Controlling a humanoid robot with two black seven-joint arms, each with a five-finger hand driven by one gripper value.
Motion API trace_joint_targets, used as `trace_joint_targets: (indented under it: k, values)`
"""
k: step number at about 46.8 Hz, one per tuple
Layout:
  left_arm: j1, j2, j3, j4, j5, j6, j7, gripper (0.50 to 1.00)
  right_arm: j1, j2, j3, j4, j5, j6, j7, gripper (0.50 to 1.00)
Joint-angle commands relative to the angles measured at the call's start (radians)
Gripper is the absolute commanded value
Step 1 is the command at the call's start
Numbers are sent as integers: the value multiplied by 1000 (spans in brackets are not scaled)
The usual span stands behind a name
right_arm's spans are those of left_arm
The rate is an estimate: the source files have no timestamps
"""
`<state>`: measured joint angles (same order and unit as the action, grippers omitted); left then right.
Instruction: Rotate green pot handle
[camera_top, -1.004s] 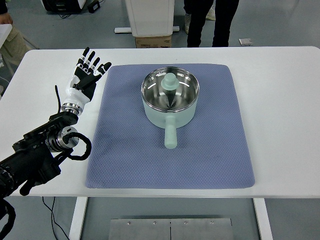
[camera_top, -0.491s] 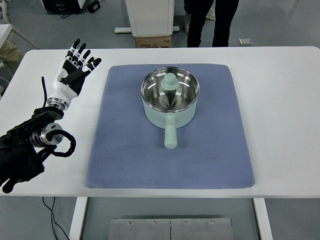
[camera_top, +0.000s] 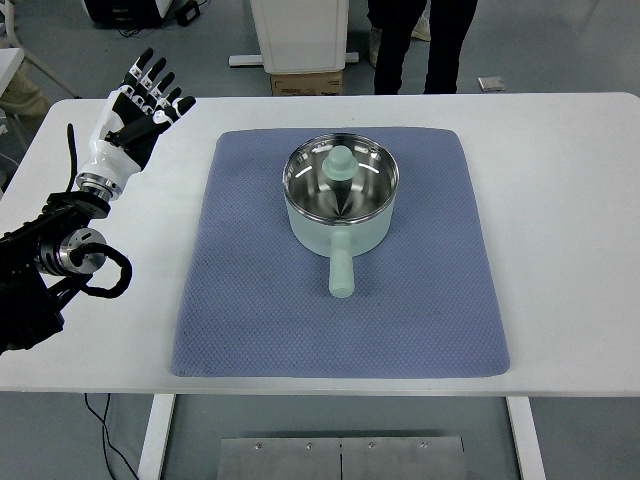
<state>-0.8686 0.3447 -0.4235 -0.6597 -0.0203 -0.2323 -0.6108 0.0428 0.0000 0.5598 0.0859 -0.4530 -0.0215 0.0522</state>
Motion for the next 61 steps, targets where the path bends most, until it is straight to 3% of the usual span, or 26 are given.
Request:
trace_joint_targets:
  k: [1,16,48,61]
  values:
    - [-7,10,-3,0,22,-1,0,1000,0,0,0,0,-1,0,0,1000]
    - [-29,16,-37,-21,124,1,0,1000,0,0,0,0,0,0,0,1000]
    - [-50,106,-61,-282,422,1,0,1000,0,0,0,0,0,0,0,1000]
    - [-63,129,-61,-373,459,-1,0,1000,0,0,0,0,0,0,0,1000]
